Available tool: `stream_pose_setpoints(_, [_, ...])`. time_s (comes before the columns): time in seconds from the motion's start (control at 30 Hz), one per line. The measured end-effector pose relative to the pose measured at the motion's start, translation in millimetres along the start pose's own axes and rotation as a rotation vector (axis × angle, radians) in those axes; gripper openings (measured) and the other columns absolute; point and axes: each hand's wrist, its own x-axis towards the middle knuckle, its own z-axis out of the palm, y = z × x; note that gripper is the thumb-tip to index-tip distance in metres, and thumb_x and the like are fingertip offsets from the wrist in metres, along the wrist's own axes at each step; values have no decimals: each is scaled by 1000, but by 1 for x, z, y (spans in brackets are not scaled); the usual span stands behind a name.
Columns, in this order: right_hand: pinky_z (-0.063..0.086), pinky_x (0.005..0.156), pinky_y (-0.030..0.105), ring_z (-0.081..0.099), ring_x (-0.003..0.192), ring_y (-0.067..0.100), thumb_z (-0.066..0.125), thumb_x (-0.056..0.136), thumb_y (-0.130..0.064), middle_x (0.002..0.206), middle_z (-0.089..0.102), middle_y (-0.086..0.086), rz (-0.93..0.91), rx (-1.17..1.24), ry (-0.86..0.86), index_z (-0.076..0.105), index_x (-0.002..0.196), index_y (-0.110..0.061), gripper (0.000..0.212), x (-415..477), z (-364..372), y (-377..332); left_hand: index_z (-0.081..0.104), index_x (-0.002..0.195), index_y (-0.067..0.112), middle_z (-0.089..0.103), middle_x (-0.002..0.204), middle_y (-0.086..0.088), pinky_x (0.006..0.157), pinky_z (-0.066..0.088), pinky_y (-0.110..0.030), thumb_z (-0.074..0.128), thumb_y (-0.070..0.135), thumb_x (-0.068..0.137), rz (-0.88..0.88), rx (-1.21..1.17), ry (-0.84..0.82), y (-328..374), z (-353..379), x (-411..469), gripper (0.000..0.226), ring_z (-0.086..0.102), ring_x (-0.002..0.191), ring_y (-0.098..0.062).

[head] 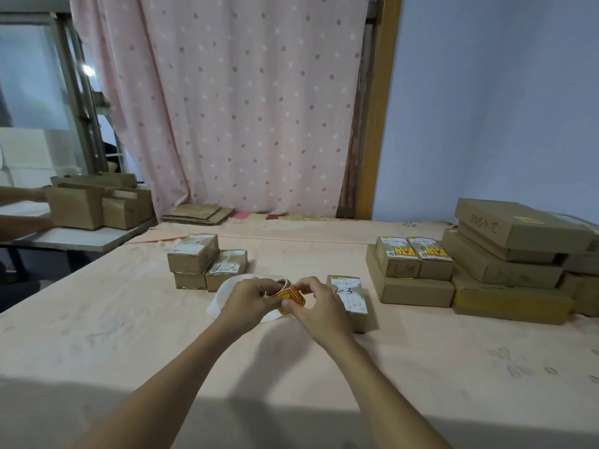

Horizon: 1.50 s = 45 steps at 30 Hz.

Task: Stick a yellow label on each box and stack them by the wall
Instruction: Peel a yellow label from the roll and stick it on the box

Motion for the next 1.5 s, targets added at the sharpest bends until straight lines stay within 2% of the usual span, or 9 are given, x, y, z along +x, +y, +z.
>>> stream_pose_setpoints(0.13, [48, 87, 29, 56, 105, 1, 61, 76, -60, 103, 67, -18, -53, -33, 51, 61, 90, -45, 21, 1, -1, 1, 80, 84, 37, 70, 76, 9, 65, 35, -26, 82, 29, 79, -7, -4, 23, -2, 5, 0, 10, 47, 69, -5])
stream_pose_setpoints(0.5, [50, 79, 30, 61, 90, 5, 73, 89, -32, 92, 67, -14, -70, 98, 172, 74, 86, -28, 5, 5, -1, 13, 79, 97, 32, 65, 89, -3, 76, 45, -35, 81, 22, 81, -78, 155, 59, -20, 4, 1, 19, 54, 83, -15])
stream_pose_setpoints(0.67, [43, 64, 21, 59, 74, 8, 75, 87, -27, 73, 66, -10, 64, 149, 222, 75, 78, -30, 9, 5, -11, 18, 75, 86, 26, 65, 83, 0, 75, 43, -36, 73, 21, 84, -55, 292, 30, -29, 9, 1, 6, 49, 87, -17])
stream_pose_setpoints(0.83, [49, 65, 30, 60, 64, 9, 75, 87, -26, 81, 71, -21, 119, 258, 216, 73, 78, -40, 17, 4, -16, 32, 74, 87, 22, 63, 79, -3, 76, 49, -40, 63, 16, 82, -74, 416, -9, -32, 18, -2, 13, 48, 87, -17])
stream_pose_setpoints(0.97, [51, 68, 28, 59, 68, 3, 77, 84, -23, 82, 72, -14, 143, 307, 189, 76, 89, -36, 14, -1, -22, 35, 77, 106, 30, 60, 92, -3, 74, 49, -35, 65, 13, 81, -104, 433, -60, -30, 26, -5, 33, 51, 89, -22])
stream_pose_setpoints(1.1, [46, 68, 20, 61, 71, 1, 73, 88, -19, 83, 71, -16, 116, 341, 180, 73, 86, -26, 8, -3, -25, 38, 64, 74, 12, 60, 69, -7, 61, 36, -34, 57, 8, 75, -96, 495, -107, -31, 36, -5, 8, 44, 88, -26])
stream_pose_setpoints(1.2, [50, 72, 23, 64, 80, 5, 74, 88, -12, 86, 70, -9, 109, 349, 174, 67, 90, -26, 16, -1, -25, 40, 58, 75, 6, 60, 69, -11, 53, 20, -34, 55, 12, 71, -72, 603, -123, -31, 38, -3, 7, 44, 86, -25])
stream_pose_setpoints(1.37, [51, 69, 18, 66, 83, 7, 74, 87, -5, 92, 70, -3, 97, 366, 165, 63, 93, -23, 22, 2, -32, 44, 58, 61, 4, 57, 63, -8, 56, 38, -37, 52, 21, 84, -90, 522, 30, -23, 39, 3, 29, 46, 83, -23])
stream_pose_setpoints(1.5, [47, 70, 10, 64, 83, 1, 71, 89, -3, 89, 68, -7, 77, 314, 167, 68, 91, -21, 18, 3, -44, 48, 75, 81, 16, 68, 82, 11, 72, 44, -33, 57, 24, 92, -52, 336, 70, -3, 46, 12, 22, 52, 90, -14])
